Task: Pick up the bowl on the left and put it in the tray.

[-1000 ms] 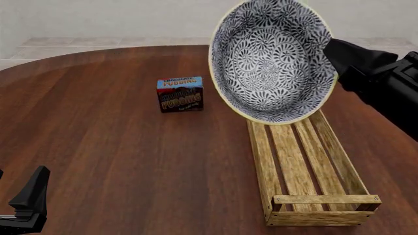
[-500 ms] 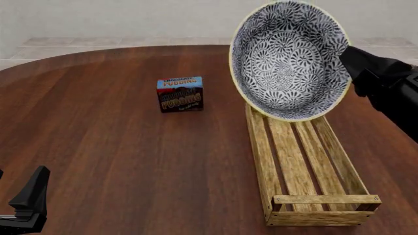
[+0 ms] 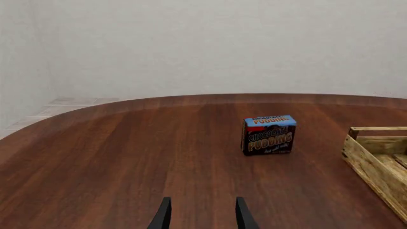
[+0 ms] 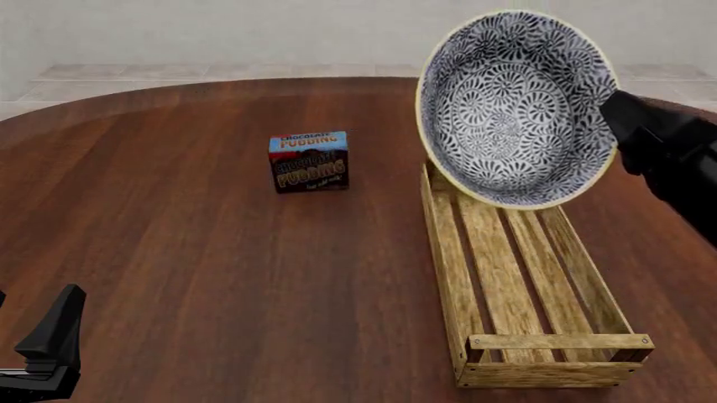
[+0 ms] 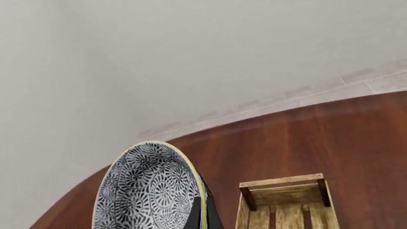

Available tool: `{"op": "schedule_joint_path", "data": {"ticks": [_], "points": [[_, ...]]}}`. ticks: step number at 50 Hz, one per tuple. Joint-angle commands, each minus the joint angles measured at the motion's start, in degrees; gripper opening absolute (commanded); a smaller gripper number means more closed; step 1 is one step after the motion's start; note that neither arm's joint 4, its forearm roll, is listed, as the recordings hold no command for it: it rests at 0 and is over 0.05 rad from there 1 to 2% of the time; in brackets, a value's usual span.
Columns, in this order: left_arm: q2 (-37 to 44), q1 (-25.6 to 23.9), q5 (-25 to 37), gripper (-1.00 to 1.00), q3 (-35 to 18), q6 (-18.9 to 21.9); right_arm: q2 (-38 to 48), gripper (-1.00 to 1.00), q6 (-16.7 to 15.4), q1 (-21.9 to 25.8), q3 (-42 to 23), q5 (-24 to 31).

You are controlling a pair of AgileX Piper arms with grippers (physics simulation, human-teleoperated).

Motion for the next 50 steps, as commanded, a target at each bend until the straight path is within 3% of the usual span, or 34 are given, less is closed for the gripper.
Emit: {"op": "schedule_joint_path", "data": {"ticks": [1, 28, 50], "points": [[0.0, 0.0, 0.0, 1.00, 0.0, 0.0, -0.6, -1.00, 0.6, -0.5, 2.0, -0.5], [0.0, 0.0, 0.0, 1.00, 0.0, 0.0, 1.5, -1.00, 3.6, -4.1, 7.6, -4.7], [0.0, 0.0, 0.0, 1.00, 0.0, 0.0, 0.7, -1.00, 3.9, -6.8, 10.0, -4.9]]}}
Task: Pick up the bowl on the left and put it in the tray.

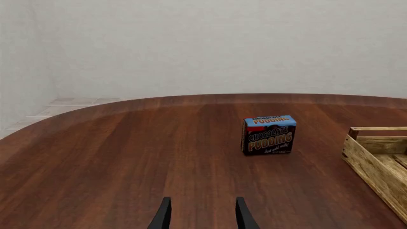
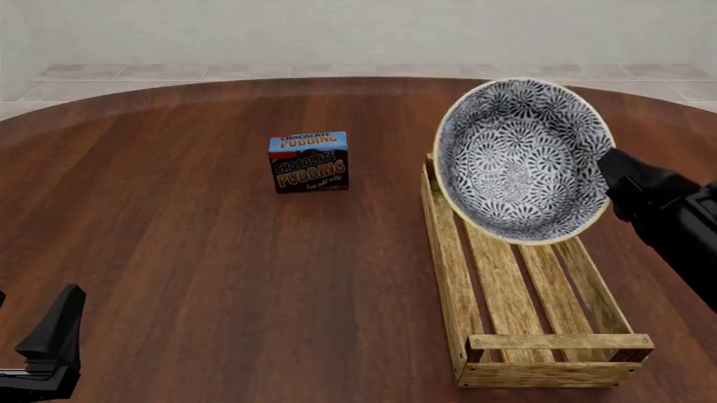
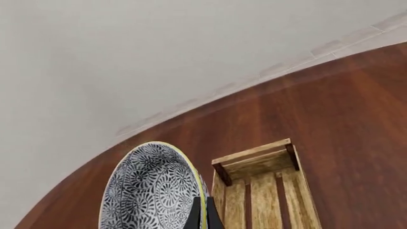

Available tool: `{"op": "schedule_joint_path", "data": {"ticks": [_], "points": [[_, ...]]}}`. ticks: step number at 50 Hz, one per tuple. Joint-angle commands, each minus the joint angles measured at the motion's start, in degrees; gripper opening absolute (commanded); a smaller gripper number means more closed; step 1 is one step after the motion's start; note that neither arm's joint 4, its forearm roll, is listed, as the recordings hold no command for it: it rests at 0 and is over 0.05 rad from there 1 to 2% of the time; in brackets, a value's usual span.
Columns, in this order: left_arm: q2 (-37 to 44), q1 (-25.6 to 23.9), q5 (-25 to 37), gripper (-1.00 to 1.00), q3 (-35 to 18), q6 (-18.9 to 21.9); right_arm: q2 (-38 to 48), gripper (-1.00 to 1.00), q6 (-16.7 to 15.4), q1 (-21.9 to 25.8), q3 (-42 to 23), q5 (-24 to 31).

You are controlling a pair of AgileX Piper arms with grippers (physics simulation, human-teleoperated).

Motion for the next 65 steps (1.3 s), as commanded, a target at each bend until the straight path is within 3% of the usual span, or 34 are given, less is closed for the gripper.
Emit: {"op": "schedule_joint_path", "data": {"ticks": [1, 34, 65], "points": [[0.0, 0.0, 0.0, 1.00, 0.0, 0.0, -0.2, -1.00, 0.4, -1.3, 0.7, -0.5], [0.0, 0.0, 0.0, 1.00, 0.0, 0.0, -2.8, -1.00, 0.3, -3.1, 3.1, 1.0], [0.0, 0.0, 0.0, 1.00, 0.0, 0.0, 1.4, -1.00, 1.3, -6.2, 5.3, -3.7]]}}
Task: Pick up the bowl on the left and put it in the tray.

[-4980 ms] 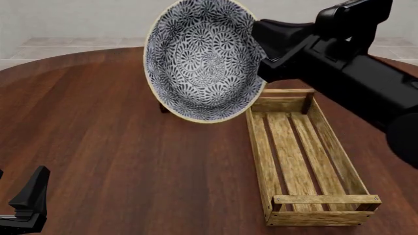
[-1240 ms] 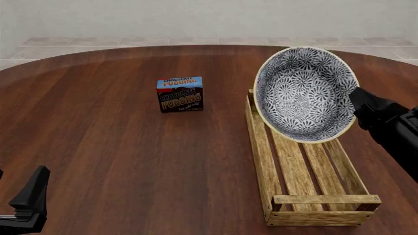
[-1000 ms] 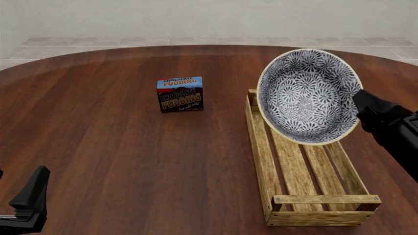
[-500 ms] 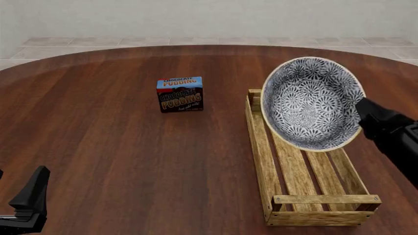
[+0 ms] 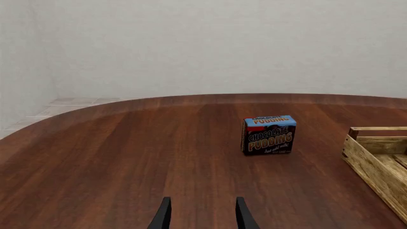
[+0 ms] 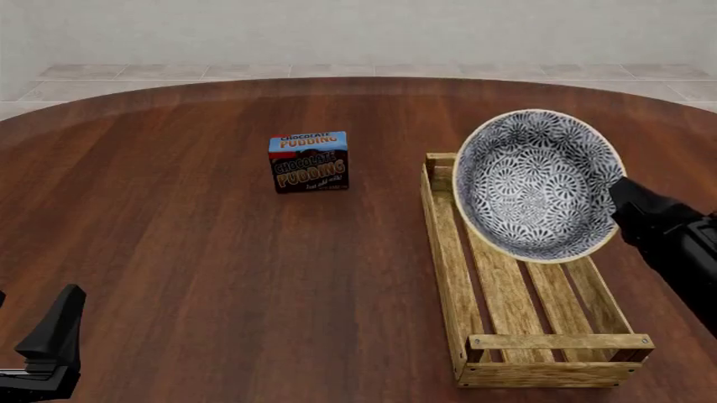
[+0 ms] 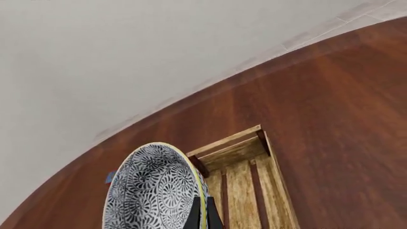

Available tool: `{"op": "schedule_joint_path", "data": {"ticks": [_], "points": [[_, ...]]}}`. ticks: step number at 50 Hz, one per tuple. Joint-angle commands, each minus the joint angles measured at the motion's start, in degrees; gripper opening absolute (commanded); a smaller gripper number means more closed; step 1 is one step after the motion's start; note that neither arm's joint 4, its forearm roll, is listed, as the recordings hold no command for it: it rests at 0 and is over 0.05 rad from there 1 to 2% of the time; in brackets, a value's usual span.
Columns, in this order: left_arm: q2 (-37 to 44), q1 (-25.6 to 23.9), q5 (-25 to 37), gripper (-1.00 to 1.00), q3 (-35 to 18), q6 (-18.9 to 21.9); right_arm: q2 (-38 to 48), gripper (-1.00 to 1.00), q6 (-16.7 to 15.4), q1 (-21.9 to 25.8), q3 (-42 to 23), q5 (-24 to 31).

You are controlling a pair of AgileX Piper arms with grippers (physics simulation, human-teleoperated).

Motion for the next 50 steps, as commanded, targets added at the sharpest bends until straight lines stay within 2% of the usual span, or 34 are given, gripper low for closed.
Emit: {"op": "schedule_joint_path", "data": {"ticks": [1, 28, 50], "points": [[0.0, 0.0, 0.0, 1.00, 0.0, 0.0, 1.0, -1.00, 0.5, -1.1, 0.1, -1.3], [0.0, 0.0, 0.0, 1.00, 0.0, 0.0, 4.0, -1.00, 1.6, -1.7, 2.1, -4.4], [0.0, 0.0, 0.0, 1.00, 0.0, 0.0, 2.9, -1.00, 0.8, -2.1, 2.7, -3.1]]}}
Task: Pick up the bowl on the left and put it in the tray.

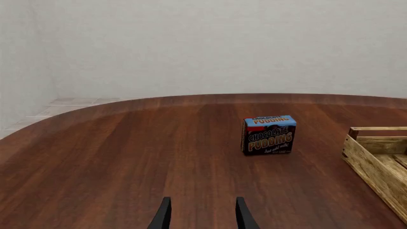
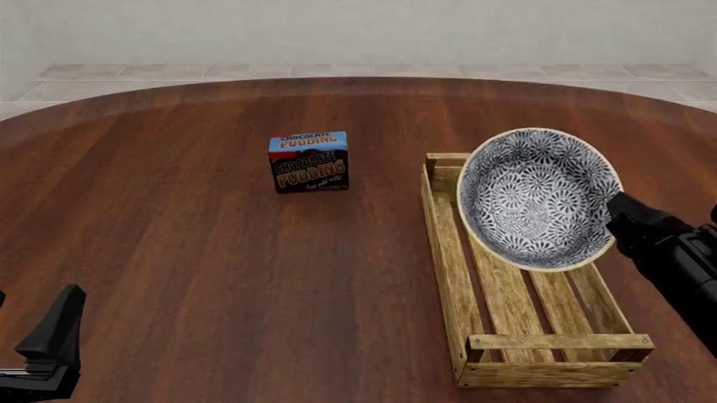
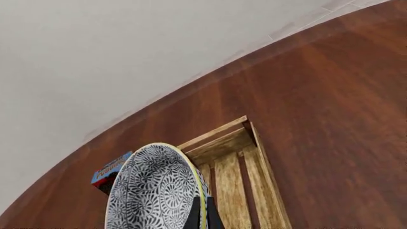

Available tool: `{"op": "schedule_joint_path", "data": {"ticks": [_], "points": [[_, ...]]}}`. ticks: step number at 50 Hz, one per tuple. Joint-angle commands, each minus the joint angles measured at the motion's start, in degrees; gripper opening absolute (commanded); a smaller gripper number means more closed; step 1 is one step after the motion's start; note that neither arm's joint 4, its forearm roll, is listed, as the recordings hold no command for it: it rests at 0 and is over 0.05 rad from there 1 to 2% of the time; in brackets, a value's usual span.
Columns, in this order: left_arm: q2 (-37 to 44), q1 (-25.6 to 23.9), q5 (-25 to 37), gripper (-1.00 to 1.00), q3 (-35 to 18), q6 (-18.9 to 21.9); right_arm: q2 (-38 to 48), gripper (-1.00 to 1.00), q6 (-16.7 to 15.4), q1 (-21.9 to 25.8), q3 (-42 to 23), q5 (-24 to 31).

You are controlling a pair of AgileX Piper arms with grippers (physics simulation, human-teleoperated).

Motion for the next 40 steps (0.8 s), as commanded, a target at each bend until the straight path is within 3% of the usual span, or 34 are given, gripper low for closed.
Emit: {"op": "schedule_joint_path", "data": {"ticks": [1, 40], "points": [[0.0, 0.0, 0.0, 1.00, 0.0, 0.0, -0.5, -1.00, 0.0, -0.1, 0.1, 0.3], [0.0, 0.0, 0.0, 1.00, 0.0, 0.0, 2.4, -1.00, 0.8, -1.4, 1.9, -3.0]]}}
